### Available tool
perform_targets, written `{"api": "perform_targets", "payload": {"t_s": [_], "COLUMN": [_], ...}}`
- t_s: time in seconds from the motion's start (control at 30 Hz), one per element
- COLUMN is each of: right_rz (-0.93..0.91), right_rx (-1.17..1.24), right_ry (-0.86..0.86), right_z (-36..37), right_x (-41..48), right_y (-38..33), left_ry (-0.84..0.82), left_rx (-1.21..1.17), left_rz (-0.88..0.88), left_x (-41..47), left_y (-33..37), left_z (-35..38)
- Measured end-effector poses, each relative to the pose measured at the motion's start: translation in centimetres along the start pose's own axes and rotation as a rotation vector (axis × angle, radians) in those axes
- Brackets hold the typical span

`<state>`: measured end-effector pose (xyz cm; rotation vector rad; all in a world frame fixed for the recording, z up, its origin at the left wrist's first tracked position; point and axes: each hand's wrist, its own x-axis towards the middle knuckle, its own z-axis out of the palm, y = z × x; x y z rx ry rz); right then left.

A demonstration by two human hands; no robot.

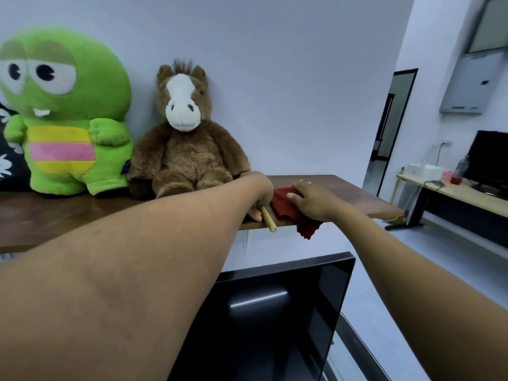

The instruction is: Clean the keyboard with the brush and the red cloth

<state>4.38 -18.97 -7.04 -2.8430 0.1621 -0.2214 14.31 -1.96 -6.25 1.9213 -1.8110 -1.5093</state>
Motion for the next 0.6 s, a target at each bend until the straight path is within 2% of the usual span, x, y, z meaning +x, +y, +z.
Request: {"api": "perform_targets", "payload": {"t_s": [0.03,0.1,0.13,0.17,0.2,0.23,0.27,0.3,0.33,0.4,0.43,0.53,0.6], "right_rz": [0.031,0.052,0.049,0.049,0.046,0.054,0.056,0.066,0.069,0.068,0.076,0.086,0.071], "right_rx": [-0.023,-0.022,-0.007,0.009,0.042,0.069,0.091,0.105,0.116,0.131,0.133,0.178,0.209], "right_ry": [-0.016,-0.049,-0.048,-0.045,-0.04,-0.042,-0.029,-0.011,0.017,0.062,0.066,0.083,0.127], "right_z": [0.1,0.4,0.7,0.7,0.7,0.5,0.2,-0.4,-0.8,-1.7,-2.2,-3.7,-5.0], "right_x": [0.0,0.1,0.2,0.1,0.0,-0.3,-0.5,-0.8,-1.0,-1.3,-1.6,-1.5,-2.0], "right_y": [0.6,1.1,1.2,1.2,1.1,1.2,1.4,1.5,1.9,2.2,2.1,1.3,-0.3], "left_ry": [0.135,0.116,0.24,0.516,0.808,0.983,1.029,1.099,1.171,1.309,1.32,1.363,1.389], "left_rx": [0.052,-0.041,-0.104,-0.157,-0.106,-0.013,0.129,0.168,0.099,0.071,0.053,0.25,0.253], "left_rz": [-0.076,-0.216,-0.233,-0.221,-0.258,-0.385,-0.491,-0.602,-0.657,-0.691,-0.713,-0.708,-0.709], "left_x": [-0.4,-0.4,-0.2,0.1,0.0,0.1,0.2,0.5,0.9,0.4,-0.3,-3.3,-5.6], "left_y": [-1.4,-0.2,1.4,3.2,4.6,5.6,5.6,6.2,6.9,8.1,8.4,9.1,9.9], "left_z": [-1.7,-1.6,-1.0,0.1,0.3,1.1,1.1,1.2,0.8,1.1,1.2,1.9,2.6]}}
